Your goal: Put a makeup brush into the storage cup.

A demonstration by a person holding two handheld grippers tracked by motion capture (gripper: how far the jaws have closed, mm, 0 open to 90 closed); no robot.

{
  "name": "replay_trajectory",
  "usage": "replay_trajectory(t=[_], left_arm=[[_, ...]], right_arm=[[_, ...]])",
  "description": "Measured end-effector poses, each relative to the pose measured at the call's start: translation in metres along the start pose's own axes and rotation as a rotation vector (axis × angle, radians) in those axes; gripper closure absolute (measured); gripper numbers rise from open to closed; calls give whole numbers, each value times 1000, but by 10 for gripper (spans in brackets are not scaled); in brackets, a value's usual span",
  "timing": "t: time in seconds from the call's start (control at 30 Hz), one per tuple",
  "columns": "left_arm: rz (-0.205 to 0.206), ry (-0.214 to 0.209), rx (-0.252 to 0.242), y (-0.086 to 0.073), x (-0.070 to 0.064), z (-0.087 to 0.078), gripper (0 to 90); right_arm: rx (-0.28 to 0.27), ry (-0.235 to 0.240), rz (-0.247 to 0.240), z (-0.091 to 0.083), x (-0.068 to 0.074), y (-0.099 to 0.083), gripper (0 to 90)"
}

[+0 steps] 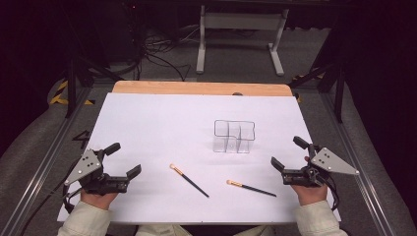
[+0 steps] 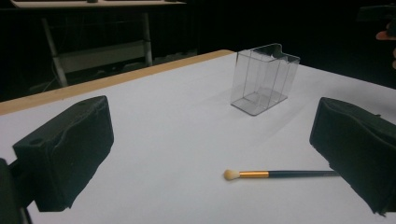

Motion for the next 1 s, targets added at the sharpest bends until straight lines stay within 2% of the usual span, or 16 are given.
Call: replay_trajectory(t=[0.33, 0.37, 0.57, 0.87, 1.0], left_arm=[[-8, -12, -13, 1, 0, 0, 4], [-15, -19, -35, 1, 1, 0, 5], [-23, -26, -56, 2, 3, 1, 4], [-24, -25, -61, 2, 3, 0, 4], [-22, -21, -53, 2, 3, -1, 4]], right_arm=[[-5, 3, 4, 1, 0, 0, 2], [-6, 0, 1, 1, 0, -1, 2], [-8, -1, 6, 1, 0, -2, 2], [8, 5, 24, 2, -1, -1, 1], [8, 40, 39, 8, 5, 5, 1]])
Point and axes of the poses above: each handheld gripper's, and its own axes: z roughly forward along the jaws, y roughly out of its top, x roughly to its left, the point moved 1 cm from there along z, roughly forward along the jaws, and after that the axes turned 15 degrees about -y, right-handed, at the moved point
